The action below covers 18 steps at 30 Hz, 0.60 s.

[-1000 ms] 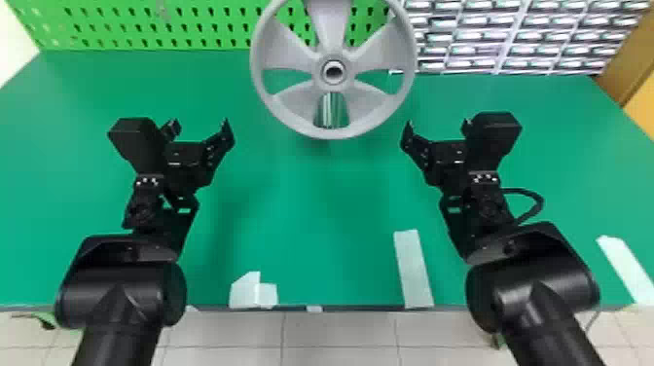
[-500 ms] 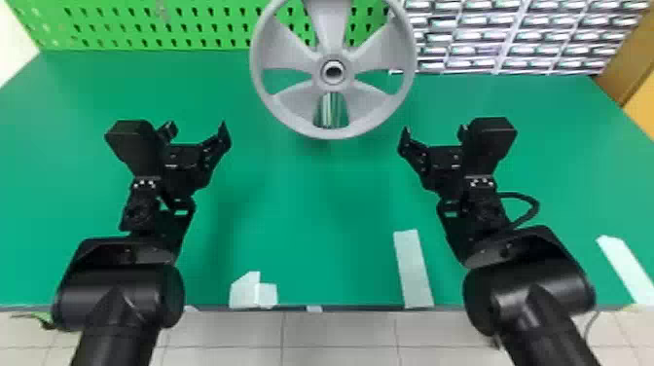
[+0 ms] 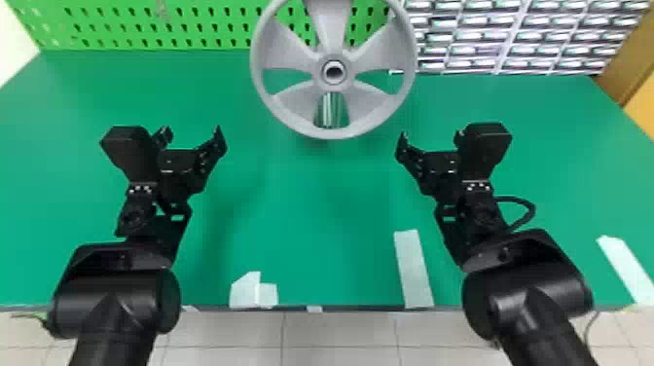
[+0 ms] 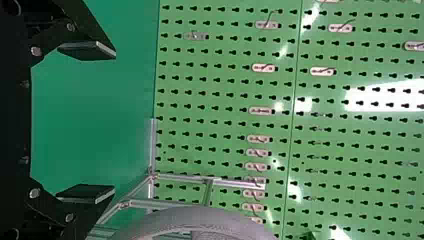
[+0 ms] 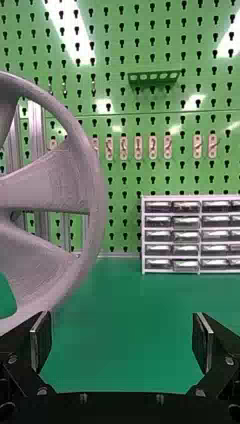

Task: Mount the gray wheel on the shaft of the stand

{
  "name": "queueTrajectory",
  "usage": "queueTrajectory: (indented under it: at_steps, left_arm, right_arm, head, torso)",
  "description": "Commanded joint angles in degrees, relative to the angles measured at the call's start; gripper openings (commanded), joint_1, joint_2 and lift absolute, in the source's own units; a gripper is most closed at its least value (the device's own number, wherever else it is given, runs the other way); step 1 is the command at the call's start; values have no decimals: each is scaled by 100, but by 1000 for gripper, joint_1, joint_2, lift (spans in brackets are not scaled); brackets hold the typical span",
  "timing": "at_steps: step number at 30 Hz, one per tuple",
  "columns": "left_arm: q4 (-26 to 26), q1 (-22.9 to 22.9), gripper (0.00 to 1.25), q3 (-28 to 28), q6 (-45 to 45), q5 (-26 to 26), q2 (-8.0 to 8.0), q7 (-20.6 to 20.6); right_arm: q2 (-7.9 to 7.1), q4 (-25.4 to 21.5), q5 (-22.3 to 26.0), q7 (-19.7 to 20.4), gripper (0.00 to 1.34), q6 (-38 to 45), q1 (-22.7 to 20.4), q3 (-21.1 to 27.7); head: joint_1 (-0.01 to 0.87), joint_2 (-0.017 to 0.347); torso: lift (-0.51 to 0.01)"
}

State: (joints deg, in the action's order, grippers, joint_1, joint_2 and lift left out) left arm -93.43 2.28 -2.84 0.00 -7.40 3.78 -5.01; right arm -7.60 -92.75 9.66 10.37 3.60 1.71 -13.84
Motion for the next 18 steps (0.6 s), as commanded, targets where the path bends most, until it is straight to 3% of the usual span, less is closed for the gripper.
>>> queueTrajectory:
  at_steps: [1, 18]
  left_arm:
    - [0, 0, 934, 2, 0, 19, 0, 0]
    - [0, 18, 934, 2, 0, 11, 0, 0]
  right_arm:
    - [-14, 11, 10, -8, 1114, 0, 5, -22]
    - [-31, 29, 45, -8, 1114, 0, 14, -31]
  head:
    - [865, 52]
    - [865, 52]
  torso:
    - [-101]
    - [-101]
